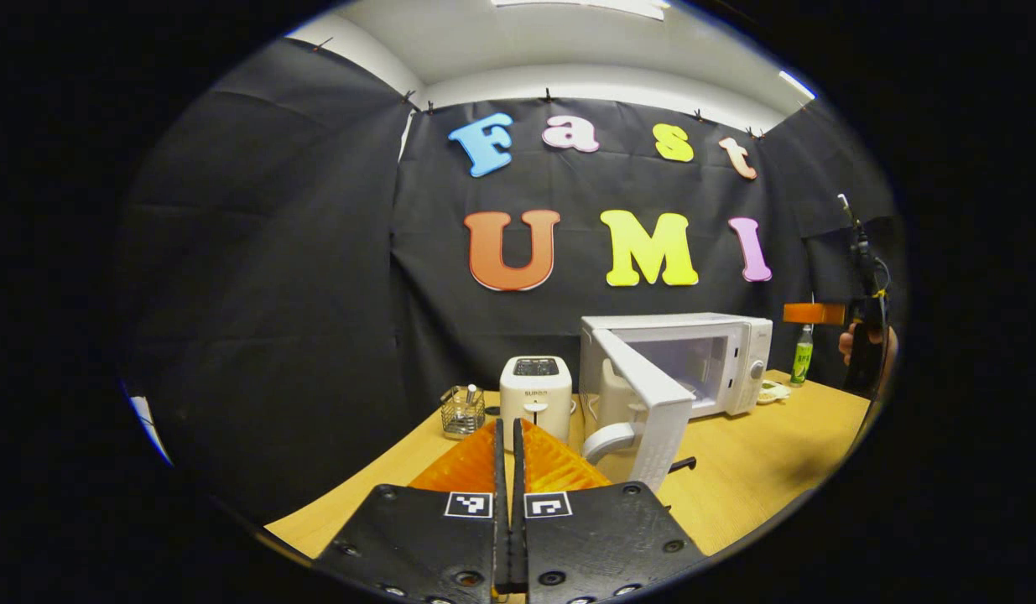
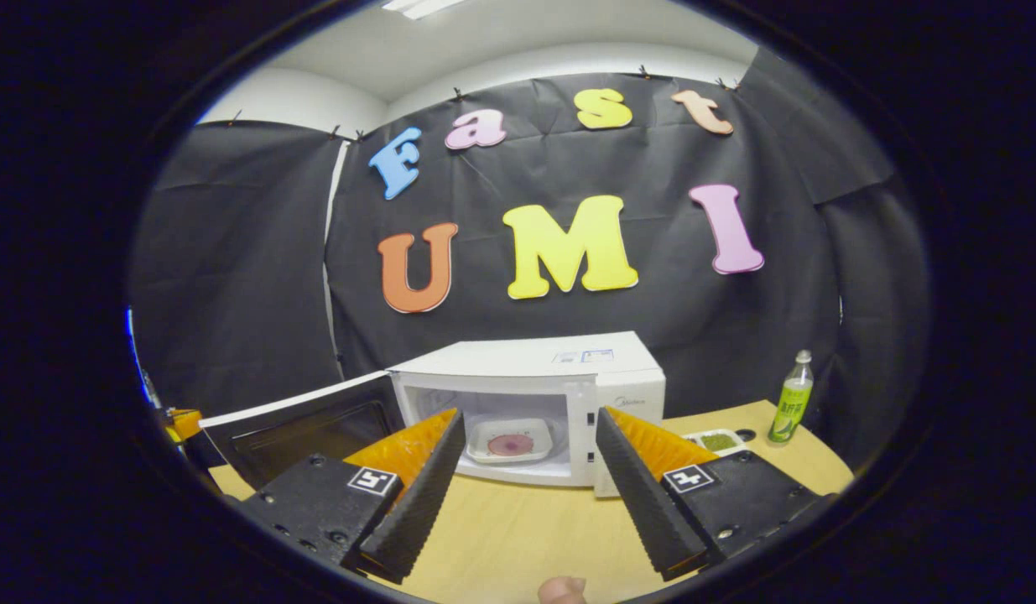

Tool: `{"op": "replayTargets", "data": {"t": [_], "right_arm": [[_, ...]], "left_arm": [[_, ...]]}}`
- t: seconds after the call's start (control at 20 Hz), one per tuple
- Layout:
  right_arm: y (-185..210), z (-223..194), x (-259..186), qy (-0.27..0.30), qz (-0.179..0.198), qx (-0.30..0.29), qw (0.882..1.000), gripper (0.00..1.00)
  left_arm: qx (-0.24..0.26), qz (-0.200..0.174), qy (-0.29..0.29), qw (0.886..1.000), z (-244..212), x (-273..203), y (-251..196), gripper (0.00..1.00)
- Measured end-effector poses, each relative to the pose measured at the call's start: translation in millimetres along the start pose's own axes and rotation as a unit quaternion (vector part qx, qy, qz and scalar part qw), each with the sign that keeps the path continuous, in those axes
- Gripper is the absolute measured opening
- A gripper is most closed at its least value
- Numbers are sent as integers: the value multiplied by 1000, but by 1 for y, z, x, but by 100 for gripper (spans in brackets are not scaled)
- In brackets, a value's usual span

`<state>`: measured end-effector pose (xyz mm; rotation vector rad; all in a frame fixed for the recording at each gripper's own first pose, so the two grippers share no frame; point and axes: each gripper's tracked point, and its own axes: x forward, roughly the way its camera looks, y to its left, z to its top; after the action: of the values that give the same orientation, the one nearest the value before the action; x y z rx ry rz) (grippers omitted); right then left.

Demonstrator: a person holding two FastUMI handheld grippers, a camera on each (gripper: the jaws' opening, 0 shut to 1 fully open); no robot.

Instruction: Open the microwave oven with the left hand, put the food in, and close the microwave oven.

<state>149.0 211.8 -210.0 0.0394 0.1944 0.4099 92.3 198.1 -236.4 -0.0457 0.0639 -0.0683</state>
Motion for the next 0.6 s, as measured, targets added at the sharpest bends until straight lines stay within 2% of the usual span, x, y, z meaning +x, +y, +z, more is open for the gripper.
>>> {"op": "replayTargets", "data": {"t": [0.05,0.1,0.15,0.2,0.25,0.3,0.35,0.4,0.45,0.6], "right_arm": [[-9,5,-9,-1,-9,-12,1000,100],[-15,11,-19,-6,-16,-21,1000,89],[-18,16,-29,-9,-17,-26,999,100],[-22,19,-38,-10,-18,-31,999,90],[-26,22,-46,-13,-15,-35,999,90],[-30,26,-52,-13,-15,-35,999,100],[-34,29,-64,-23,-17,-35,999,90],[-36,33,-69,-28,-15,-33,999,90],[-41,35,-72,-33,-17,-29,999,100],[-51,45,-78,-49,-11,-18,999,100]], "left_arm": [[-4,-4,-6,1000,-1,1,-4,8],[-8,-20,-2,1000,-5,-3,-11,0],[-7,-33,-3,999,-7,-4,-18,0],[-5,-43,-9,999,-6,-3,-22,0],[-8,-61,-9,998,-8,-2,-31,0],[-11,-71,-8,997,-10,-2,-40,0],[-2,-76,-10,997,-9,0,-41,0],[2,-82,-5,997,-13,2,-47,0],[3,-88,-2,996,-13,2,-53,0],[8,-104,3,995,-16,5,-74,0]]}}
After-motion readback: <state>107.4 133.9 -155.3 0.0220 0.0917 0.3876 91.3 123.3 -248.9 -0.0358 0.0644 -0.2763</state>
